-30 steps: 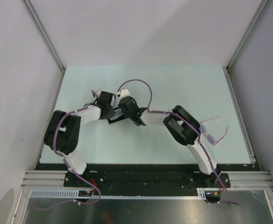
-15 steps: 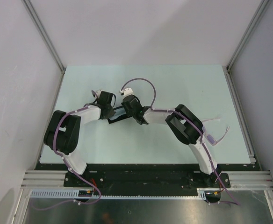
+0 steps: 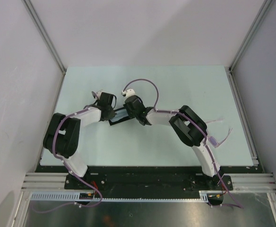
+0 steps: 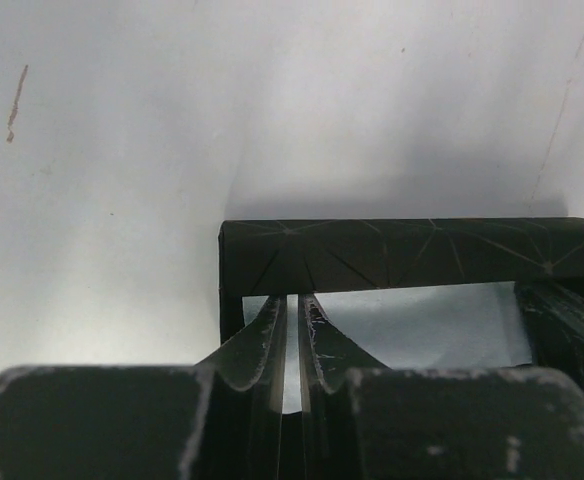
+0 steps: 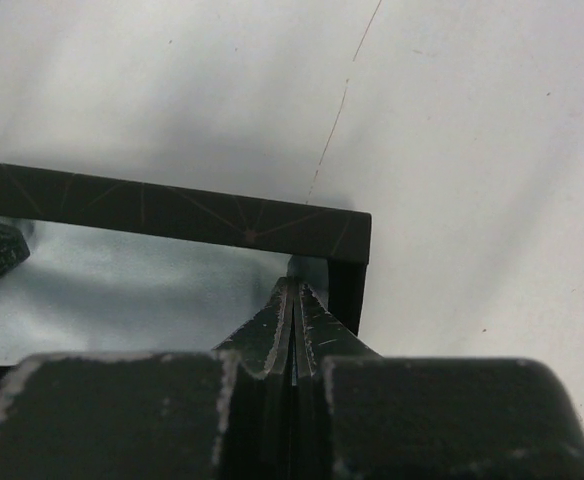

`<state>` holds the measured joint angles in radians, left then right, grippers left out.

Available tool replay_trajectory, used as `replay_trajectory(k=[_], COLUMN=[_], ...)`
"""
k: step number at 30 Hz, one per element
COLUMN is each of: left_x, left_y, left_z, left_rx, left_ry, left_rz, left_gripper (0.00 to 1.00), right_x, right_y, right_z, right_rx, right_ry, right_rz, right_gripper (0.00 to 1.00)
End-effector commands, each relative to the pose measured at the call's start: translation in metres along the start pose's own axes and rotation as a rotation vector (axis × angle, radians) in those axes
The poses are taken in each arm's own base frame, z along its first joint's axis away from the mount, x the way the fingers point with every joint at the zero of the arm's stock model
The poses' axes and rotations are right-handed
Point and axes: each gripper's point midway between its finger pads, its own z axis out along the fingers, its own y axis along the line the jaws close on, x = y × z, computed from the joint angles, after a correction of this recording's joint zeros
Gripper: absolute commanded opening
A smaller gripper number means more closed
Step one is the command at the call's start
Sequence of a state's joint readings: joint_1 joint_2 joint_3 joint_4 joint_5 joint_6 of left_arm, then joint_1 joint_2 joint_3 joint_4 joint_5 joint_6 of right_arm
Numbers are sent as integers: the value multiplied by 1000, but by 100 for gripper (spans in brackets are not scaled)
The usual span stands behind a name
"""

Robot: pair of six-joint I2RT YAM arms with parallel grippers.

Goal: Organize the sunglasses
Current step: Smooth out the folded cleaning cloth near the sunglasses case.

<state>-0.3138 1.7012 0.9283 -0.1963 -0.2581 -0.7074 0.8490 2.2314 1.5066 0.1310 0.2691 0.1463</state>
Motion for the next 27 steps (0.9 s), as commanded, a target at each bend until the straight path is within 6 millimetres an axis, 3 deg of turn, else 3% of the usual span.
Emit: replay_trajectory(k=[1,10,12,13,14,16,18,21,22,24,26,27], left_x=[-22,-43,-43,-49,-50,-56,-60,-73,-76,-87,-97,-100], left_y=[-7,-27,-30,-33,-34,-42,-49,-57,-57,-60,-63,-63], left_z=[-19,-44,-50,-58,-62,-76,-88,-108,-113,-126,-137,-139], left_rx=[39,133,154,177,189,244,291,347,355,380,407,411], left_ry=[-64,-111,-111,-128,-130,-145,-153,-196,-209,-250,-272,-282], left_rz=[-29,-21,-20,-13,-8,14,32,82,89,116,130,148], left_gripper=[13,16,20,24,27,32,39,59,64,80,86,94], right_x=[-46,-75,-76,-88,-80,-94,-90,-89,-88,-85,-79,-82], right_y=[14,13,3,-2,-9,-28,-45,-86,-107,-127,-154,-161], right_z=[-26,-44,-49,-57,-62,-77,-88,-113,-120,-144,-163,-174], right_rx=[-61,-73,-61,-59,-43,-20,19,120,182,248,334,357], right_ry=[-84,-95,-74,-97,-48,-52,-3,31,29,34,55,47], right_rz=[31,73,98,119,133,173,215,309,337,365,380,409], right_gripper=[0,2,4,9,11,17,21,34,43,57,64,73])
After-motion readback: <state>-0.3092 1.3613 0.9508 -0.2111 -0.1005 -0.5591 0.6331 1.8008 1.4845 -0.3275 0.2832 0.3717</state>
